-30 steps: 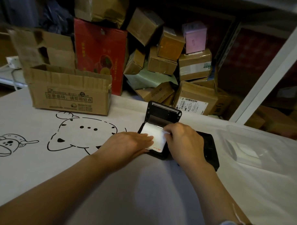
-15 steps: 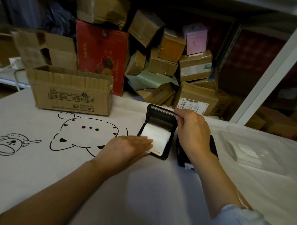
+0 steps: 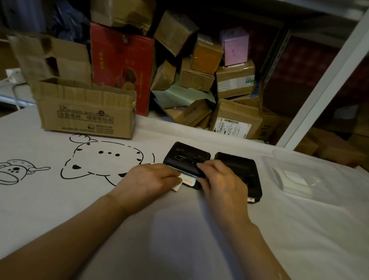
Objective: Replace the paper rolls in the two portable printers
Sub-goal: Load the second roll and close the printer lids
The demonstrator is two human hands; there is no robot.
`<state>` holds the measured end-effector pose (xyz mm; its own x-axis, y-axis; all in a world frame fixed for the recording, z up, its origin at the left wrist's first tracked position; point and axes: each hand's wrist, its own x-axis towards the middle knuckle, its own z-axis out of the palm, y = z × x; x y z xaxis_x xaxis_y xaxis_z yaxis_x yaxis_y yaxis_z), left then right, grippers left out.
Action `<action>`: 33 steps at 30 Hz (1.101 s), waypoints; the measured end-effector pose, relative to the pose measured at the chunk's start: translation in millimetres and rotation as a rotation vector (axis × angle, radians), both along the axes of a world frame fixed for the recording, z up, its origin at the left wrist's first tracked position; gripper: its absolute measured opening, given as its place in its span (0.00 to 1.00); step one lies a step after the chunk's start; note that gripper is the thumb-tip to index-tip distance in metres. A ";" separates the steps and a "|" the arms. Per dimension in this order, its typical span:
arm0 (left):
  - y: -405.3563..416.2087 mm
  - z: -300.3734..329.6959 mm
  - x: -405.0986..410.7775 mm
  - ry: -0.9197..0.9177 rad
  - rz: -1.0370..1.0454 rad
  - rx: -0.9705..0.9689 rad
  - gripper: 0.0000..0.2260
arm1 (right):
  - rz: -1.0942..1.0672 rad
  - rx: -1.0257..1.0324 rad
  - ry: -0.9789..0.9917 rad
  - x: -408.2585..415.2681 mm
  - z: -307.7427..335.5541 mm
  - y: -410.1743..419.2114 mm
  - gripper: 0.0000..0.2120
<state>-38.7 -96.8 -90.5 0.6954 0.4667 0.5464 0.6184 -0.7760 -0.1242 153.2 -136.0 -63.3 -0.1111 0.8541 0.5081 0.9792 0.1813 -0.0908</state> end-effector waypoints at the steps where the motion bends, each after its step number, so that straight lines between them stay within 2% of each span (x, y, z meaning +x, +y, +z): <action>1: -0.8 -0.3 -1.1 0.000 0.007 -0.002 0.13 | -0.008 -0.016 -0.001 -1.0 -1.3 0.3 0.17; 5: -6.5 -0.6 -5.4 0.029 0.016 -0.065 0.13 | -0.024 -0.043 -0.008 -3.3 -5.0 2.8 0.18; 7: -9.9 3.1 -5.2 -0.048 0.061 -0.110 0.14 | -0.018 -0.036 -0.002 -2.4 -6.2 3.2 0.18; 10: -11.5 6.2 6.3 -0.468 0.282 -0.289 0.14 | -0.008 -0.041 0.016 0.3 -6.3 6.2 0.19; 12: -5.1 6.5 17.1 -0.713 0.400 -0.476 0.16 | -0.010 -0.030 0.016 2.6 -6.8 10.2 0.19; 14: 2.0 6.2 26.2 -0.877 0.406 -0.668 0.16 | -0.022 -0.003 -0.014 4.3 -8.0 13.8 0.19; 18: 3.4 1.1 35.3 -1.086 0.407 -0.735 0.14 | -0.040 0.109 -0.091 8.0 -10.4 17.1 0.19; 22: 4.8 -2.8 38.4 -1.097 0.447 -0.724 0.14 | -0.021 0.167 -0.147 13.4 -10.5 16.8 0.16; 27: 11.6 0.5 31.6 -1.032 0.429 -0.825 0.14 | -0.083 0.103 -0.063 20.6 -8.5 18.4 0.11; 33: 15.1 6.2 30.7 -0.995 0.434 -0.891 0.15 | -0.141 -0.007 -0.104 22.9 -8.4 16.3 0.06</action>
<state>-8.0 -81.7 -84.2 -0.0896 0.9875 0.1293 0.3628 -0.0886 0.9276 176.1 -119.7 -71.7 -0.0413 0.8685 0.4939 0.9991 0.0408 0.0117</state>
